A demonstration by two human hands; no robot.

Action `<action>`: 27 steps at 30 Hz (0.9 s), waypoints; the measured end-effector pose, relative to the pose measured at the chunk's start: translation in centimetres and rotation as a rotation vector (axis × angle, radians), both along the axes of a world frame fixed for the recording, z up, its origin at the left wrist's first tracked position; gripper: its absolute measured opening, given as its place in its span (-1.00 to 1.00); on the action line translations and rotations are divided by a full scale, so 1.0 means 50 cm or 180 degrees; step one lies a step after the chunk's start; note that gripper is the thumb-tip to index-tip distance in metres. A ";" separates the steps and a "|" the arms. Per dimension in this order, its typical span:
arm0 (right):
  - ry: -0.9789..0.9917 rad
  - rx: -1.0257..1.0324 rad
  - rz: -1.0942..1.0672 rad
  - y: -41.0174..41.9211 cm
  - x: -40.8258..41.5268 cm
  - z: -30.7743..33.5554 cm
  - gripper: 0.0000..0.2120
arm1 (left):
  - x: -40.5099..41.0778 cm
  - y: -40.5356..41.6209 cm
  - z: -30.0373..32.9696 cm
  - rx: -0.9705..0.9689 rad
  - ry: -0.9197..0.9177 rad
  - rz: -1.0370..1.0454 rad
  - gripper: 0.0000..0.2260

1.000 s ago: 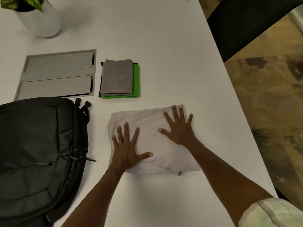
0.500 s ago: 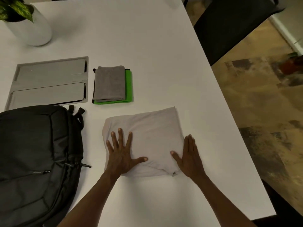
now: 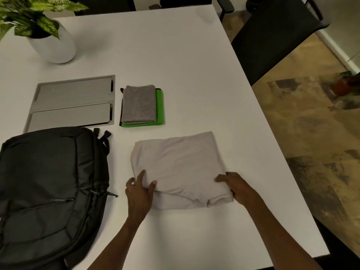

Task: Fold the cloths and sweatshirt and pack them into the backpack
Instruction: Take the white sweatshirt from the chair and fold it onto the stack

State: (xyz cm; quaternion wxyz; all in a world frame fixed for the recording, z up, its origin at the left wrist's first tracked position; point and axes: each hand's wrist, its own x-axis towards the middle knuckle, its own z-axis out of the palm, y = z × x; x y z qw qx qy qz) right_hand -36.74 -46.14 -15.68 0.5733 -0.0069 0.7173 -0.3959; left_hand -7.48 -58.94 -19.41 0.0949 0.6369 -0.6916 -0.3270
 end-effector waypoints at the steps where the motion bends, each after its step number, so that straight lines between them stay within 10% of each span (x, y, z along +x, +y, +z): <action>1: -0.0077 -0.0040 0.0049 -0.007 0.006 0.018 -0.31 | 0.004 -0.008 0.003 0.0094 0.0108 0.0038 -0.43; 8: 0.1156 -0.0295 0.0655 -0.091 0.148 0.168 -0.70 | 0.014 -0.037 0.001 0.0543 0.0594 0.0254 -0.43; 21: 0.3321 -0.0203 0.2468 -0.202 0.516 0.070 -0.32 | 0.066 -0.071 0.046 0.1741 0.1702 0.0466 -0.79; 27: 0.3388 -0.0876 0.3543 -0.143 0.522 0.001 -0.32 | 0.073 -0.113 0.056 0.1877 0.1463 0.0707 -0.40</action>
